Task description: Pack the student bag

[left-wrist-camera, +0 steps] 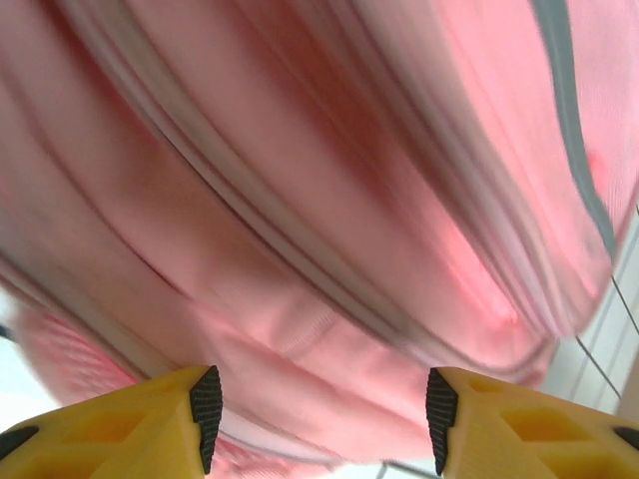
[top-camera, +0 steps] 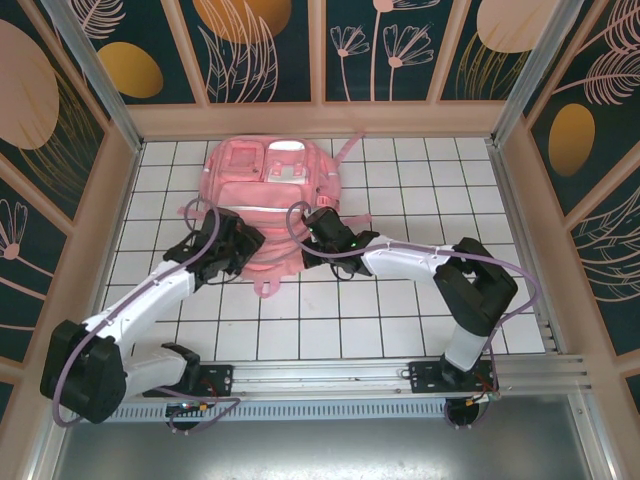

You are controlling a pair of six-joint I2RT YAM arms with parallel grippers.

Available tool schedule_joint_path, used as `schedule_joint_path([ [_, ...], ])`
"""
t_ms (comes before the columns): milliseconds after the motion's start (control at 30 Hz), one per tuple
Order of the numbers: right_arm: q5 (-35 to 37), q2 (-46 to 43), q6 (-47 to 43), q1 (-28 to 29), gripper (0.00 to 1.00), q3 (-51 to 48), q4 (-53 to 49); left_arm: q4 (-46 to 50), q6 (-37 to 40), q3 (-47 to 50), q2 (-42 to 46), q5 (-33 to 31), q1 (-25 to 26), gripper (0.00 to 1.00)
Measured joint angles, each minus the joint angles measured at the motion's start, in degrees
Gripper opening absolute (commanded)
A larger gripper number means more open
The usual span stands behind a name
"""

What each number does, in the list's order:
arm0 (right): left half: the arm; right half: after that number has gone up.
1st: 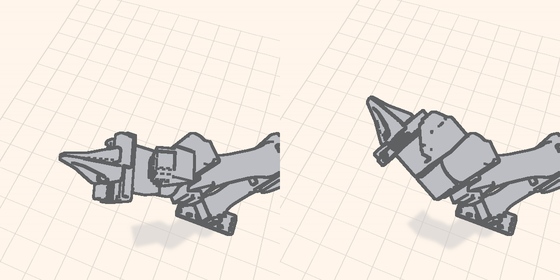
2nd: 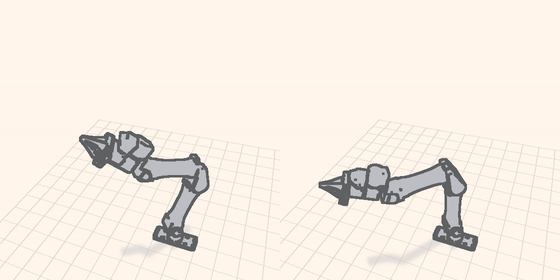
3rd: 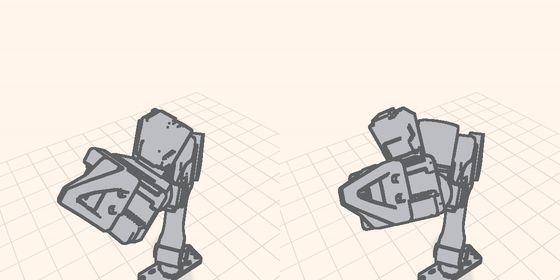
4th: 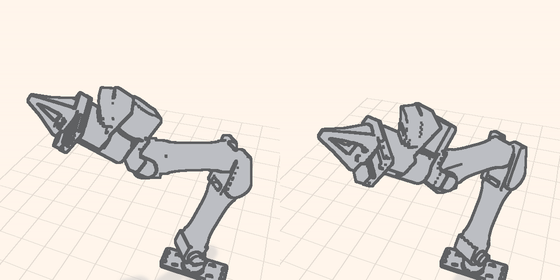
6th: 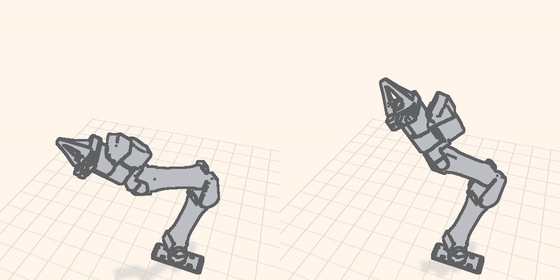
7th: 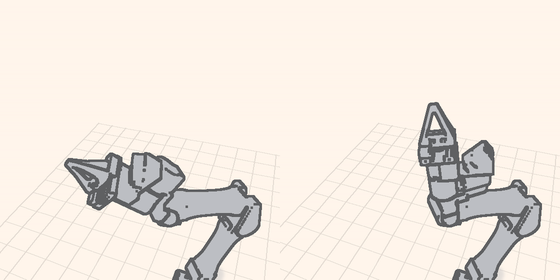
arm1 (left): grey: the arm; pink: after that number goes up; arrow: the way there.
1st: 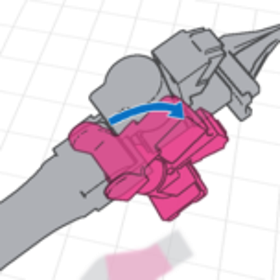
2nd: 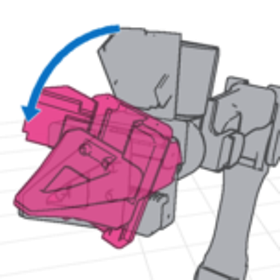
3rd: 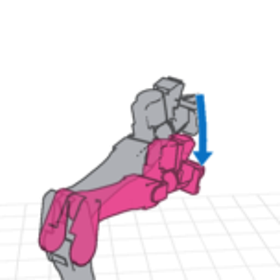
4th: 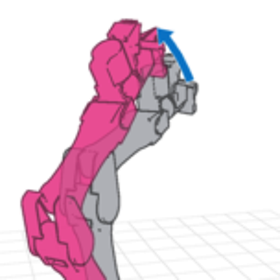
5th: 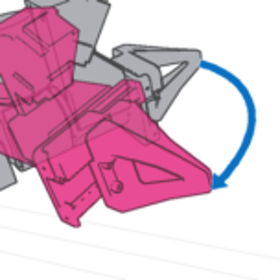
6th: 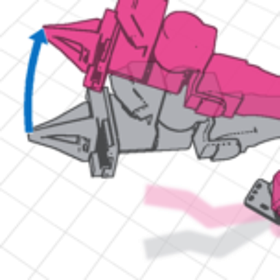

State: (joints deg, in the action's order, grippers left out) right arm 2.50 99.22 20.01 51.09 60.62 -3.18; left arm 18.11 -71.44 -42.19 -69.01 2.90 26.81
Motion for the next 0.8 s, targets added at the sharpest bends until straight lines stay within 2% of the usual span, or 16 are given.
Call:
schedule_joint_path([
  [100, -0.02, 0.00, 0.02, 0.00, 0.00, 0.00, 0.02, -2.08, -2.60, -0.57, -3.93, 0.74, 3.69, 0.58],
  [300, -0.02, 0.00, 0.00, -0.04, 0.00, -0.02, -0.02, -4.83, -5.95, -2.54, -10.67, 0.72, 6.95, 0.58],
  [333, -0.02, 0.00, 0.02, -0.07, 0.00, -0.02, -0.04, -5.05, -6.32, -2.69, -11.45, 0.66, 7.13, 0.53],
  [433, 0.00, -0.02, 0.02, -0.17, 0.00, -0.04, -0.04, -6.03, -7.28, -3.04, -13.75, 0.57, 7.39, 0.20],
  [467, 0.00, -0.02, 0.02, -0.17, 0.00, -0.09, -0.04, -6.34, -7.67, -3.34, -14.51, 0.35, 7.41, 0.05],
  [500, 0.00, -0.04, 0.02, -0.17, 0.00, -0.26, -0.02, -6.34, -7.96, -3.74, -15.15, -0.04, 7.39, 0.00],
  [800, -0.74, -2.40, -0.04, -3.28, 0.00, -3.10, 1.27, -2.45, -7.65, -5.99, -13.62, -5.07, 8.26, 0.00],
])
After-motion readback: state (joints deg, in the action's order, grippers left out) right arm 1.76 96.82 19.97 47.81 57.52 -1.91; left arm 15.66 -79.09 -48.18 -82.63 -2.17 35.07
